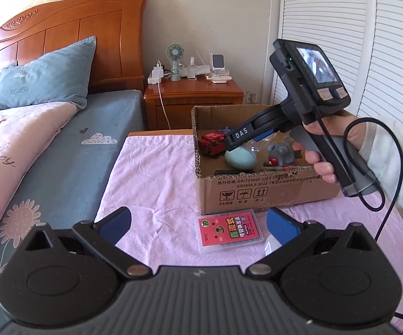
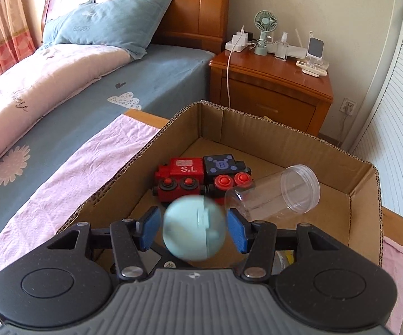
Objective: Organize rigid objects
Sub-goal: 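Carry the light-blue case over the box and release it with the right gripper, then move the right gripper to the white plastic container and grasp it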
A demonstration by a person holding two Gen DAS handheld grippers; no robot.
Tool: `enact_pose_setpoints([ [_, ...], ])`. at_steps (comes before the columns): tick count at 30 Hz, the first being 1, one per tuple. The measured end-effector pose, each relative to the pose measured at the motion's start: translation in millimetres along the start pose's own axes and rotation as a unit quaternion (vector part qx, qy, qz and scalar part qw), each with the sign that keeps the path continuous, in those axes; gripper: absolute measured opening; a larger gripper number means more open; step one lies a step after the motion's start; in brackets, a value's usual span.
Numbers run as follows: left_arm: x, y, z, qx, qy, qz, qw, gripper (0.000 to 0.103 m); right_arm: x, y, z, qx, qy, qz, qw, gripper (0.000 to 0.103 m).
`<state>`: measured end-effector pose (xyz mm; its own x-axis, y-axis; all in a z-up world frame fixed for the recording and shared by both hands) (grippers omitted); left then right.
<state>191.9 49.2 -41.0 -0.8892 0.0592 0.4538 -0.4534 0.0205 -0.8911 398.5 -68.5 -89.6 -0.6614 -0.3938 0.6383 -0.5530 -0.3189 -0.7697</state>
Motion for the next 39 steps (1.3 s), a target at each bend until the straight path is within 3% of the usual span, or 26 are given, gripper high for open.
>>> enact_pose_setpoints([
  [2,-0.5,1.5,0.2,-0.001,0.000,-0.002,1.0000,0.102,6.3,-3.3,-2.0,0.003,0.003,0.012,1.000,0.081],
  [3,-0.9,1.7,0.1,0.000,-0.001,-0.002,1.0000,0.102,11.0,-4.7,-3.2,0.005,0.004,0.019,1.000,0.096],
  [4,-1.1,2.1,-0.1,0.000,-0.002,-0.002,1.0000,0.102,17.1,-6.7,-5.2,0.005,0.001,0.028,1.000,0.103],
  [13,11.1,-3.3,-2.9,0.011,-0.005,-0.004,0.9999,0.102,76.3,-1.5,-20.3,-0.001,-0.030,0.046,0.998,0.103],
  [21,43.9,-0.5,-4.4,-0.009,-0.024,-0.014,0.9996,0.102,119.3,37.0,-32.2,-0.004,-0.071,0.041,0.997,0.103],
  [25,49.9,14.9,-2.5,-0.018,-0.024,-0.018,0.9994,0.102,120.8,72.9,-44.2,-0.003,-0.098,0.015,0.995,0.103],
  [28,52.0,26.0,-0.3,-0.015,-0.022,0.005,0.9996,0.102,115.8,94.3,-53.0,0.002,-0.103,-0.007,0.995,0.103],
  [39,37.9,61.5,1.8,0.011,-0.006,-0.040,0.9991,0.102,88.7,119.0,-65.4,-0.009,-0.124,-0.062,0.990,0.103],
])
Point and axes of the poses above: each gripper's, at about its wrist camera, not at the fingertips, and x roughly against the way its jaws point, z to its right, y to its underside, the point moved 10 cm from there along -x, roughly the way its jaws point, and after that the axes turned 11 degrees about z, right-handed, at the moved point
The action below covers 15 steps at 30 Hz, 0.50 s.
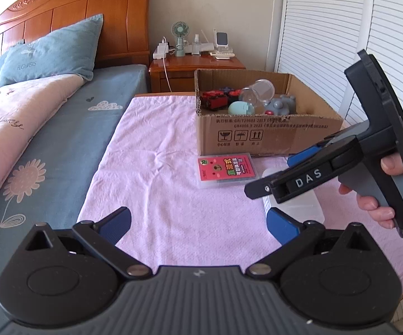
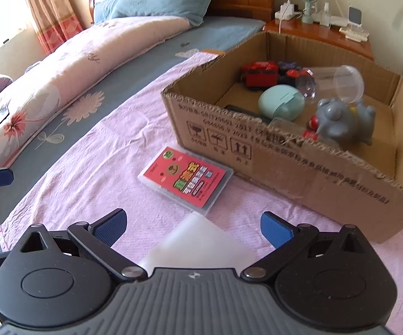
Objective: Organize rigid objects
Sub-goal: 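Move the right gripper to the white plastic container and grasp it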
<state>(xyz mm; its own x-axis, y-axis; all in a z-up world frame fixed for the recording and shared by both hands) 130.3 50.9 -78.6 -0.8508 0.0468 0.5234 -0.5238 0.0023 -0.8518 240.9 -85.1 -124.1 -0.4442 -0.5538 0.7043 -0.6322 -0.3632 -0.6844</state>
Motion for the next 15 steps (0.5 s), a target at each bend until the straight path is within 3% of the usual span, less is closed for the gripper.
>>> enact_pose_setpoints([
  [9,-12.6,5.2,-19.9,0.018,-0.014,-0.010,0.9997,0.102,30.0,33.8,-18.1,0.024,-0.024,-0.036,0.999,0.103],
  [12,-17.2,5.6,-23.4,0.021,-0.015,-0.012,0.9996,0.102,33.0,43.3,-28.5,0.054,-0.001,-0.035,0.998,0.103],
  [15,-20.2,5.7,-24.5,0.020,-0.016,-0.013,0.9996,0.102,26.4,46.1,-30.6,0.085,0.051,-0.027,0.995,0.103],
])
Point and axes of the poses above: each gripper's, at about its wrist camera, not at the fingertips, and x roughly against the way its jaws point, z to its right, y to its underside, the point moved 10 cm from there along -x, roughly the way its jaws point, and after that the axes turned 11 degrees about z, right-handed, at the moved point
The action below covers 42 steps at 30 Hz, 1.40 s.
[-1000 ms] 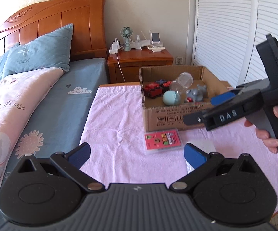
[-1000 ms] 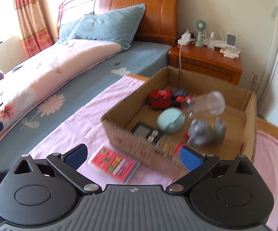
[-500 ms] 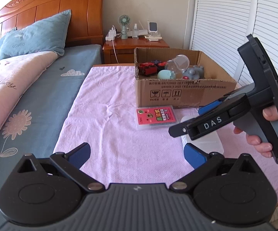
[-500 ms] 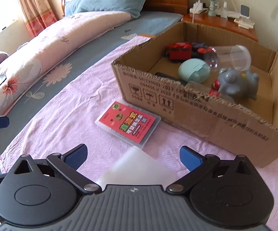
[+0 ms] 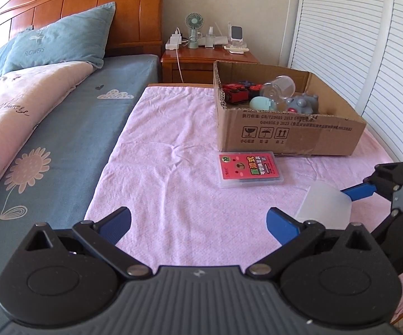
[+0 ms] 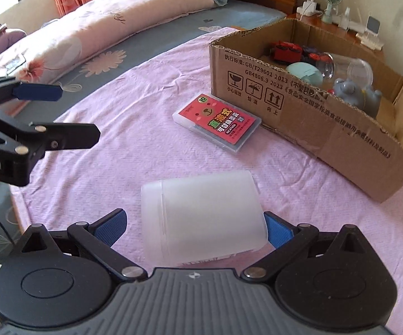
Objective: Organize rigid objects
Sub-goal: 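Move the right gripper to the white plastic container and grasp it, then grasp the red card pack with the left gripper while the right holds the container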
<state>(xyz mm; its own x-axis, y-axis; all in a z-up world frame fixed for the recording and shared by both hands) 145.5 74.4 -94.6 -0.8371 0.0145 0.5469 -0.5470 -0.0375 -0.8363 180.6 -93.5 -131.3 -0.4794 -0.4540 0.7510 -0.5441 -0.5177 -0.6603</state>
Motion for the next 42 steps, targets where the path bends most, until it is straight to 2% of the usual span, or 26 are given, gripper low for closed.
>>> enact_pose_setpoints([
  [7,-9.2,0.2,7.2,-0.012,0.010,-0.008,0.9999,0.102,-2.4,-3.5,28.4,-0.050,0.088,0.029,0.994,0.103],
  [15,-30.4,-0.5,24.2,-0.019,0.027,-0.032,0.9989,0.102,5.4,29.8,90.4,-0.166,0.167,0.002,0.972,0.103],
  [23,-68.7,-2.3,47.3,-0.009,0.044,-0.044,0.9980,0.102,7.4,38.1,98.9,-0.162,0.168,0.022,0.972,0.103],
  [30,-100.6,10.7,60.6,-0.009,0.048,-0.066,0.9966,0.102,12.4,40.4,96.2,-0.144,0.154,0.037,0.977,0.103],
  [33,-105.2,10.0,64.4,-0.015,0.043,-0.054,0.9975,0.102,12.2,40.2,96.5,-0.141,0.153,0.041,0.977,0.103],
  [37,-114.7,7.2,68.9,-0.032,0.026,-0.056,0.9976,0.103,11.8,40.2,96.5,-0.140,0.152,0.043,0.977,0.103],
  [42,-128.1,-1.5,70.8,-0.024,0.013,-0.054,0.9982,0.103,11.9,40.6,96.0,-0.138,0.153,0.047,0.977,0.103],
])
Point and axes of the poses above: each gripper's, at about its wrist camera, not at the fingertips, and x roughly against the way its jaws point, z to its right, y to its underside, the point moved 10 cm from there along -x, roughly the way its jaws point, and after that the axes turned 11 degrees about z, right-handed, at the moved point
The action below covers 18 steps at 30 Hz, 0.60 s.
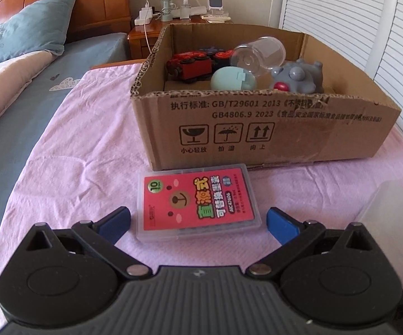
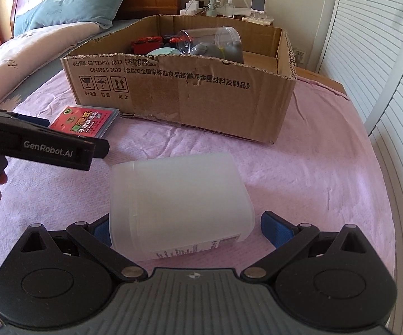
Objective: Organize rigid objects
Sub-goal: 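Grasp the red card pack with the left gripper while the right holds the container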
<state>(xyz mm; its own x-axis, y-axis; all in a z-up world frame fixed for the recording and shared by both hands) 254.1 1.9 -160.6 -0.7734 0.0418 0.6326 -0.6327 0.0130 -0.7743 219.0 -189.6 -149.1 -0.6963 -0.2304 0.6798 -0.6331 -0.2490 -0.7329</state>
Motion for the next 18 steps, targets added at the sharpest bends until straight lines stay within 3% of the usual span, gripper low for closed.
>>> enact_pose_setpoints([
  [14,-9.8,-7.9,-3.2,0.000,-0.001,0.012,0.9999,0.102,1.8,1.2,-0.6,-0.002,0.006,0.008,1.000,0.103],
  [16,-7.2,-8.1,-4.1,-0.001,0.000,0.019,0.9998,0.093,1.7,1.1,-0.9,-0.003,0.007,0.007,1.000,0.103],
  [18,-4.0,-7.5,-3.8,-0.008,0.007,0.020,0.9997,0.091,1.5,1.1,-1.8,-0.001,0.006,0.004,1.000,0.103],
])
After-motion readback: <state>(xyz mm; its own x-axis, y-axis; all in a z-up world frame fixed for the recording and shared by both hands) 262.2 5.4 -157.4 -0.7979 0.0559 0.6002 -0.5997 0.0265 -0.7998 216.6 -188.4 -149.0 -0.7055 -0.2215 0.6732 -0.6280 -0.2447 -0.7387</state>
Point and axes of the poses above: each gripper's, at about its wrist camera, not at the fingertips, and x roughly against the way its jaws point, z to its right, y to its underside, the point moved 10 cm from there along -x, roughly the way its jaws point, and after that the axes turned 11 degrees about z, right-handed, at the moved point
